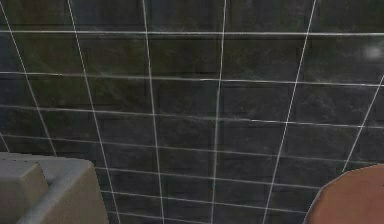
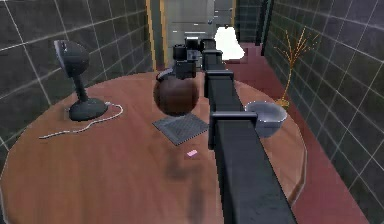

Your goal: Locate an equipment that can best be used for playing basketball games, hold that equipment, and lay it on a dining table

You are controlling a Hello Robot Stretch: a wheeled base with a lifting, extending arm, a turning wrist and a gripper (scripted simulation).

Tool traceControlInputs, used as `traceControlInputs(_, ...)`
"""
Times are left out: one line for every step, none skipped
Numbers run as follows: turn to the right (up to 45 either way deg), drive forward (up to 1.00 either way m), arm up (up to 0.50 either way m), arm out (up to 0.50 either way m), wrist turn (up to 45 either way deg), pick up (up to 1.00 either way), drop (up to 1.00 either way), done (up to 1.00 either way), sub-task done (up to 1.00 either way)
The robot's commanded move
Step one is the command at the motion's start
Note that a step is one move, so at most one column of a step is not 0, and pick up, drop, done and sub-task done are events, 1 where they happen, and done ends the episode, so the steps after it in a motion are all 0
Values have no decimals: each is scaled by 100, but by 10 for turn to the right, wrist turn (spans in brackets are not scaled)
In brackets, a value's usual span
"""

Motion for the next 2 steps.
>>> traceControlInputs(0, 0, 0, -10, 0, 0, 0, 0, 0)
traceControlInputs(0, 0, 0, 0, 0, 0, 0, 100, 0)
